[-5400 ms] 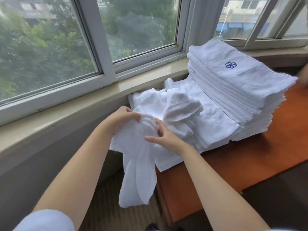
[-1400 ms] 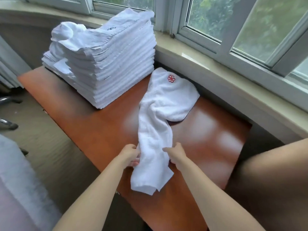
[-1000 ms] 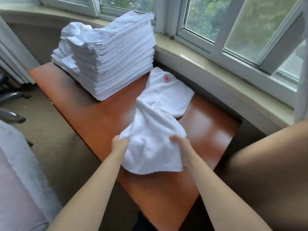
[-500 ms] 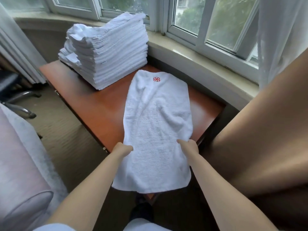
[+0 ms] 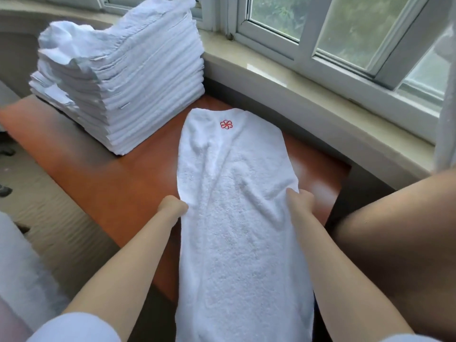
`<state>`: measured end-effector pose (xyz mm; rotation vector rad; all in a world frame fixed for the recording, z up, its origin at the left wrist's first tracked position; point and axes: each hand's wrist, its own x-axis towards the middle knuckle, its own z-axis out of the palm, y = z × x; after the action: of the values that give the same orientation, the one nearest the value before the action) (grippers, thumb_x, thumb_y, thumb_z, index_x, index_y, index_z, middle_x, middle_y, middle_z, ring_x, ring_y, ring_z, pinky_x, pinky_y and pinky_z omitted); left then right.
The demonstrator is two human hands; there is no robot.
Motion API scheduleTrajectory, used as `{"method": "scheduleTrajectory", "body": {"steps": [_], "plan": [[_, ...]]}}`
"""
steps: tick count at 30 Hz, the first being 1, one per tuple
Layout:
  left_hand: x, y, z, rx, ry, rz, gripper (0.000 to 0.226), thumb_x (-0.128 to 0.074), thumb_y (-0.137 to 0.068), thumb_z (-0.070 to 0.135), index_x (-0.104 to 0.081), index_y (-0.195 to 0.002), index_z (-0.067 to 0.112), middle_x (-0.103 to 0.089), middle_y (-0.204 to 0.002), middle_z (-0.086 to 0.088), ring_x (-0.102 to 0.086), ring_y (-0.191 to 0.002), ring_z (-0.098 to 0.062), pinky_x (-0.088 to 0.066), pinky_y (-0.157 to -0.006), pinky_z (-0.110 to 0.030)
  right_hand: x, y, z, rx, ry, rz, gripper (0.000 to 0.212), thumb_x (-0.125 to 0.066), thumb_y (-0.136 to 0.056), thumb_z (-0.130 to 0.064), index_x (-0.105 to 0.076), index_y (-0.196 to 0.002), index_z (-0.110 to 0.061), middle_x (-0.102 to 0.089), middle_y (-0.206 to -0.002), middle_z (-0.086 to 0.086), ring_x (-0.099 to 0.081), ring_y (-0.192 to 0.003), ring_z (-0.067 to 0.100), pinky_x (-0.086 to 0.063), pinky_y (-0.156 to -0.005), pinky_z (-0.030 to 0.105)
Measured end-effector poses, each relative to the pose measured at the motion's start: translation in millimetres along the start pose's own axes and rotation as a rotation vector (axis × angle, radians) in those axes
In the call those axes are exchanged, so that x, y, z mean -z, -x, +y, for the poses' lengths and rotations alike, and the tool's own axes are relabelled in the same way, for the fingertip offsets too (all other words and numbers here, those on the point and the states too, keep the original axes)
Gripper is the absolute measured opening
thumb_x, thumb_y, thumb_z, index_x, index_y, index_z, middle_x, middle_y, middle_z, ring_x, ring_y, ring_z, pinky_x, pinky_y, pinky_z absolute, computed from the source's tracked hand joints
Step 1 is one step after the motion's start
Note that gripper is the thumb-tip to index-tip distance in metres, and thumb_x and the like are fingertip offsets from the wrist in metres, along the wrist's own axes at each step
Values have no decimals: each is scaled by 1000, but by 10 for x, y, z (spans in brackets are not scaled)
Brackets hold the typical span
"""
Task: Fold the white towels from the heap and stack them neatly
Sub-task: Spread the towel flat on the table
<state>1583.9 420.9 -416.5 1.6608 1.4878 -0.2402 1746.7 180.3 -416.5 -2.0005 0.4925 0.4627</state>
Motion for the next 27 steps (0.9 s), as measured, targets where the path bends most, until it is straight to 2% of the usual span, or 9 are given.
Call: {"method": "scheduleTrajectory", "body": {"steps": [3,5,6,9,11,14,19,24,27], "plan": [[144,-41,172,88,185,-43,8,-51,-94,4,-53,-102,5,-47,-78,-11,-50,-55,-19,-33,-35,-14,67,28,-202,167,473,113,23,-49,-90,-25,-68,-92,-13,-61,-103,8,-53,-103,29,-39,-69,27],[258,29,254,146,380,-98,13,-45,-97,2,-48,-107,8,-49,-89,-13,-55,-49,-22,-40,-31,-15,111,65,-365,178,532,73,18,-49,-88,-16,-66,-88,-10,-61,-94,8,-57,-73,23,-37,-54,23],[286,81,283,149,458,-142,19,-44,-98,3,-47,-116,8,-50,-103,-15,-63,-61,-30,-52,-41,-24,130,87,-439,158,521,31,17,-49,-88,-11,-65,-93,-7,-59,-89,8,-56,-62,21,-36,-48,21],[338,269,386,168,464,-262,30,-46,-100,16,-41,-129,10,-45,-117,-14,-59,-109,-40,-49,-88,-48,152,201,-676,-7,116,-211,25,-49,-92,-5,-57,-116,-1,-56,-95,12,-61,-59,21,-54,-54,25],[405,441,576,80,620,-251,25,-56,-97,23,-49,-118,12,-54,-105,-12,-60,-93,-32,-49,-79,-41,174,353,-872,-25,-62,-270,16,-54,-93,-13,-55,-109,-11,-54,-107,10,-61,-72,27,-55,-69,33],[656,686,989,-328,917,-144,4,-58,-93,9,-58,-91,13,-56,-86,-9,-52,-69,-19,-40,-60,-29,181,582,-1249,211,-248,-270,11,-63,-87,-21,-55,-82,-16,-56,-92,9,-53,-71,25,-42,-66,28],[1261,1048,1341,-628,1450,48,22,-40,-72,-9,-48,-68,11,-46,-66,-2,-47,-59,-12,-39,-53,-23,299,842,-1840,476,-812,-273,26,-49,-72,7,-41,-67,-18,-39,-68,6,-36,-62,18,-31,-56,27],[1172,1066,656,-421,1245,352,25,-46,-66,-7,-42,-70,17,-40,-69,0,-40,-64,-18,-31,-53,-26,386,739,-1386,313,-852,-109,24,-45,-76,8,-52,-81,-14,-48,-71,1,-44,-65,17,-36,-52,23],[796,983,4,-219,990,390,31,-47,-74,-12,-60,-86,14,-53,-83,-5,-48,-80,-23,-37,-58,-28,372,535,-571,73,-291,-138,32,-48,-90,-3,-61,-119,-11,-57,-103,0,-54,-94,18,-42,-72,21]]}}
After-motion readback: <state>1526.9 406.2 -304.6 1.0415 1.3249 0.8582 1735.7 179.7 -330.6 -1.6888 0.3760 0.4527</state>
